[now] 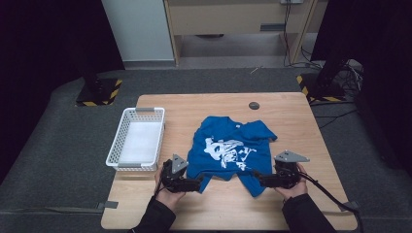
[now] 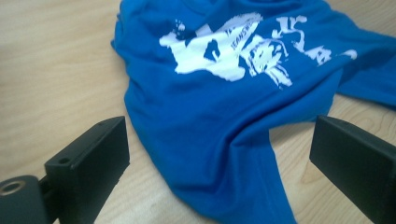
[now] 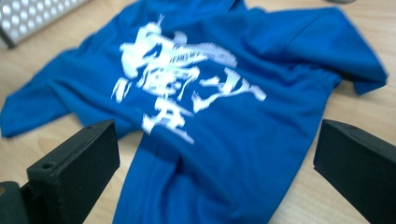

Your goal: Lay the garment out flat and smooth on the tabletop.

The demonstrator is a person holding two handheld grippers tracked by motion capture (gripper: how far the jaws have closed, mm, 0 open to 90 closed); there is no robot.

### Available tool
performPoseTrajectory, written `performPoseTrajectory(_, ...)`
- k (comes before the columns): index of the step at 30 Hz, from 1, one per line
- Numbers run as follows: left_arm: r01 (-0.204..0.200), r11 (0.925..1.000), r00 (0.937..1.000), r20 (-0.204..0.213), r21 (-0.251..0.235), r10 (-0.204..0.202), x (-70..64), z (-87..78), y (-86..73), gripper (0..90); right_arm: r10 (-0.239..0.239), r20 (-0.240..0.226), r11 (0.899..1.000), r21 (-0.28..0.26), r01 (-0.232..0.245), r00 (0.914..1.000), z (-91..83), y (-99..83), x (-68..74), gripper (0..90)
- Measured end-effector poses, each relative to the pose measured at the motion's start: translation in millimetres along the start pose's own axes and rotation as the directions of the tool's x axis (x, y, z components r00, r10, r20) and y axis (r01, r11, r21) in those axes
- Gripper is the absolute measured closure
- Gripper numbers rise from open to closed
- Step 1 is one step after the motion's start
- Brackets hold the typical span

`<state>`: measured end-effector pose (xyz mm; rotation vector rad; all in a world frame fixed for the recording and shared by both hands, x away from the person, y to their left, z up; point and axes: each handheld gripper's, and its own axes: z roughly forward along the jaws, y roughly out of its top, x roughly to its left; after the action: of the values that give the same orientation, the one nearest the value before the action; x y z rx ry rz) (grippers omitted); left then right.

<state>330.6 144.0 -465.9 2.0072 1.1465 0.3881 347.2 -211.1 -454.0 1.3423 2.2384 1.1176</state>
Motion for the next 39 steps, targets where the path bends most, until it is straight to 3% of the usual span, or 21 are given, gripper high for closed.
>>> performPoseTrajectory(5,0.022,0.9996,0.9997,-0.007,0.020,-0.022,2.6,3.6,-5.7,3.0,-0.018,0.008,0.999,0.038,0.018,0.9998,6.5,-7.0,4.9,0.6)
performPoseTrajectory(18,-0.013,0.9948,0.9983,-0.055,0.101,0.018,-0.6,21.9,-17.2,2.3,-0.059,0.045,0.990,0.131,0.052,0.9973,24.9,-17.1,7.6,1.3)
performPoseTrajectory(26,-0.027,0.9892,0.9969,-0.070,0.144,0.037,-2.5,31.7,-21.8,2.3,-0.081,0.056,0.981,0.182,0.069,0.9952,32.8,-21.2,9.2,1.2)
performPoseTrajectory(36,-0.068,0.9820,0.9944,-0.068,0.176,0.081,-8.0,34.7,-26.2,1.6,-0.153,0.072,0.958,0.256,0.130,0.9856,40.0,-26.8,14.5,0.5)
performPoseTrajectory(39,-0.072,0.9808,0.9943,-0.064,0.181,0.085,-7.1,33.2,-27.1,1.2,-0.155,0.072,0.956,0.262,0.132,0.9852,38.7,-27.6,14.3,0.6)
